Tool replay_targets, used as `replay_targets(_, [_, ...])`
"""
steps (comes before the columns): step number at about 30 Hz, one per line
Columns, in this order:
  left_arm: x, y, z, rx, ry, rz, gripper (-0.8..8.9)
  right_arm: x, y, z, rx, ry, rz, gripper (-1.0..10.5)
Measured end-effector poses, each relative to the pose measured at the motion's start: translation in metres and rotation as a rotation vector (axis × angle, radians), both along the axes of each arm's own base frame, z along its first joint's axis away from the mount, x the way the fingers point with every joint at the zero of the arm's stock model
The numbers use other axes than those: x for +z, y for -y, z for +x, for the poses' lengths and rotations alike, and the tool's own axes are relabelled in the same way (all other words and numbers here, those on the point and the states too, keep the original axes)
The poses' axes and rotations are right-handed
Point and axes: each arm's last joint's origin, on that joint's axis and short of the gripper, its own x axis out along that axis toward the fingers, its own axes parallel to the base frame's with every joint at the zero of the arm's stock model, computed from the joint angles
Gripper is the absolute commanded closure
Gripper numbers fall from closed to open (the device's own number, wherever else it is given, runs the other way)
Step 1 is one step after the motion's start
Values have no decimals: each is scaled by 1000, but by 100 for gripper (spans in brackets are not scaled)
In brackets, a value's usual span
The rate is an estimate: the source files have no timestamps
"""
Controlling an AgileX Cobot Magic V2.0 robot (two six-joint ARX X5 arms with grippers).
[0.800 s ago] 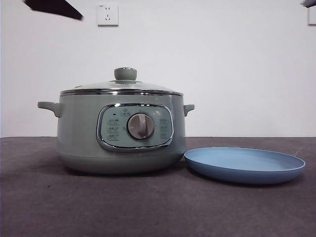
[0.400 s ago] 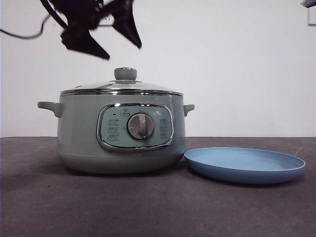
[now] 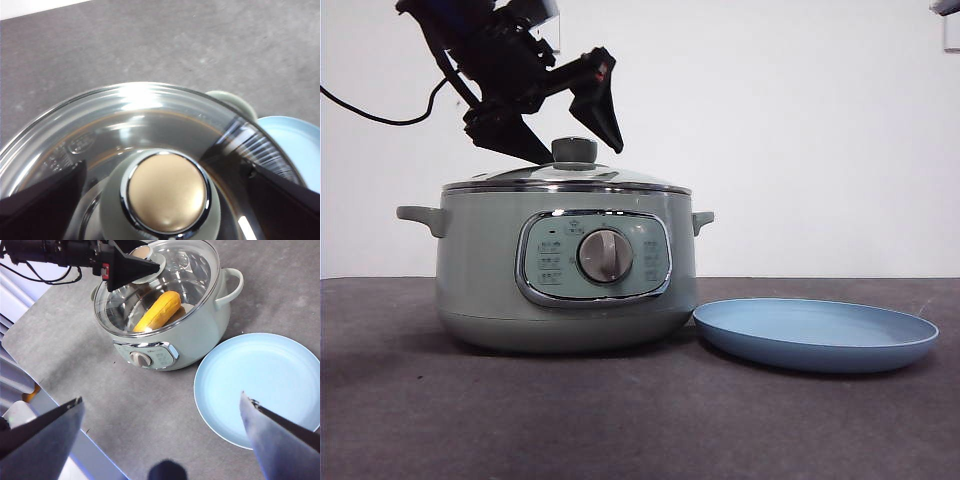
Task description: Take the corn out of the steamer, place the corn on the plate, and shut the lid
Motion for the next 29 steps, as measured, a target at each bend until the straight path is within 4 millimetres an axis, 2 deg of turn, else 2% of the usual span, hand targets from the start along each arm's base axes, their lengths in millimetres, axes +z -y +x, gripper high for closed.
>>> replay_targets(4, [-4, 5, -2, 48, -7, 51, 300, 0, 0, 0, -1, -2, 1, 312])
replay_targets(11, [-3, 11, -5, 65, 1, 73, 724, 0, 0, 0, -2, -2, 1, 312])
replay_targets(14, [-2, 11, -5, 68, 6, 68, 814, 0, 0, 0, -2, -2, 1, 313])
replay_targets(29, [4, 11, -5, 63, -6, 69, 822, 0, 0, 0, -2, -2, 1, 313])
